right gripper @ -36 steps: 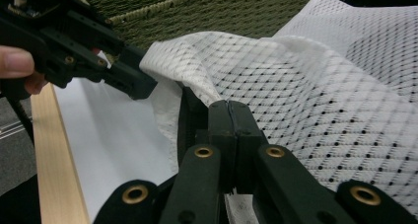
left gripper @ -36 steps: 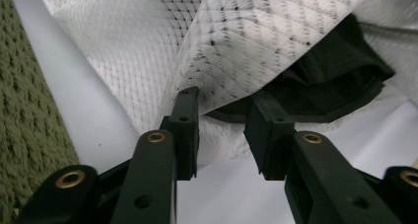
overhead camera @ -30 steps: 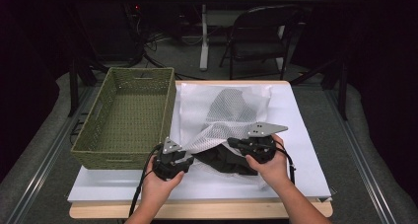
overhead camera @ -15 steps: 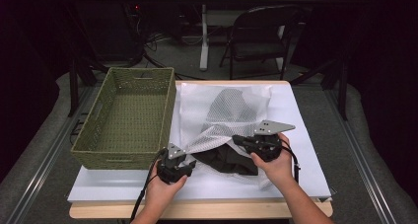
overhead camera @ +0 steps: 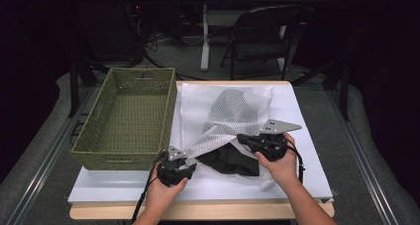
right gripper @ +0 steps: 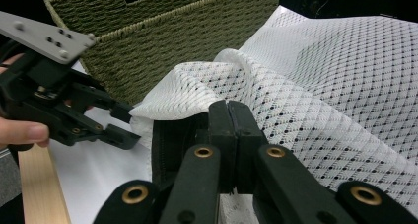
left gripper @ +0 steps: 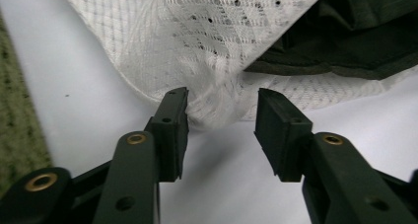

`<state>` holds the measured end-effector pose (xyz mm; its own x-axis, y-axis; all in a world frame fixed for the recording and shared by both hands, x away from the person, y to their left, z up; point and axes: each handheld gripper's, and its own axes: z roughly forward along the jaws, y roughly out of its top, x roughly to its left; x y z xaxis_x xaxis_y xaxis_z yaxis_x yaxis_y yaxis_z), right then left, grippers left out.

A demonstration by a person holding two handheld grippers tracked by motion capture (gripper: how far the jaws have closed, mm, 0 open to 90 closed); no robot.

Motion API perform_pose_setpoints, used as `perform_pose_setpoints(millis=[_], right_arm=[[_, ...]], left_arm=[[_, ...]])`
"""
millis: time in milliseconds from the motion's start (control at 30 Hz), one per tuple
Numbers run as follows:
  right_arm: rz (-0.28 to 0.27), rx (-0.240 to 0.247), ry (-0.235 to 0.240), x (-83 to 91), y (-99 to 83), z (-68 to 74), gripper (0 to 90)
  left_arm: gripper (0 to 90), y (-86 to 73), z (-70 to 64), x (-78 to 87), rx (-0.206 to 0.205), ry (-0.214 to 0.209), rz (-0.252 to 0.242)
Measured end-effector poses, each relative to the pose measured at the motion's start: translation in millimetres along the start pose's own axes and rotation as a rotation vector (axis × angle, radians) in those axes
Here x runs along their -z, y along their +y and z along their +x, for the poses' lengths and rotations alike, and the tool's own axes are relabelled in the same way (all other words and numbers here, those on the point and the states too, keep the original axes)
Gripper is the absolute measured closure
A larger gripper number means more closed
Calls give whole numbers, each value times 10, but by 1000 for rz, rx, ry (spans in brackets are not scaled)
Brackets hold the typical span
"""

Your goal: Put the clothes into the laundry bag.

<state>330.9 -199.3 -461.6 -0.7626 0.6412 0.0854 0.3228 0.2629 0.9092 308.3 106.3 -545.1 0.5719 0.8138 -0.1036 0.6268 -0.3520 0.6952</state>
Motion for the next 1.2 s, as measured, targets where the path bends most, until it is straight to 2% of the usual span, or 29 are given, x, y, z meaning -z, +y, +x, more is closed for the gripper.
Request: perform_pose_setpoints(millis=[133,167,233,267,367,433,533,667,733,767,800,833,867,967,1000,1100,1200], right_arm=[[9,-1,4,-11,-19,14,900],[15,0,5,-15,-26,18,900],[18,5,6,-26,-38,18,900],[21,6,5,-26,-43,16,900],[22,6,1,-16,-46,9,900],[23,10,-4,-5,-47,2,900],[27,5,-11,12,-50,-15,900],[33,4,-16,26,-54,-32,900],[35,7,-12,35,-63,-23,900],[38,12,0,36,-69,6,900],[43,17,5,36,-71,35,900],[48,27,8,34,-74,65,900],[52,38,11,29,-80,90,900],[59,49,19,13,-99,132,900],[68,55,19,-10,-120,155,900],[67,49,24,-29,-128,148,900],[66,45,25,-36,-129,148,900]], left_arm=[[728,6,25,-77,-27,30,10],[785,3,34,-88,-23,25,1],[844,6,48,-62,-34,13,-5],[862,15,57,-5,-16,-22,-13],[870,34,41,126,-15,-38,-36],[872,49,23,241,-37,-34,-48],[872,61,4,395,-48,-29,-77],[872,39,-1,501,-59,-36,-77],[870,12,3,538,-70,-21,-68],[853,-27,41,535,-68,33,-62],[835,-46,77,529,-47,52,-60],[806,-64,117,540,-19,54,-60],[766,-84,159,561,12,46,-64],[760,-110,181,606,35,25,-69],[753,-137,158,645,35,-4,-71],[746,-160,84,663,16,-41,-69],[731,-151,40,633,7,-46,-66]])
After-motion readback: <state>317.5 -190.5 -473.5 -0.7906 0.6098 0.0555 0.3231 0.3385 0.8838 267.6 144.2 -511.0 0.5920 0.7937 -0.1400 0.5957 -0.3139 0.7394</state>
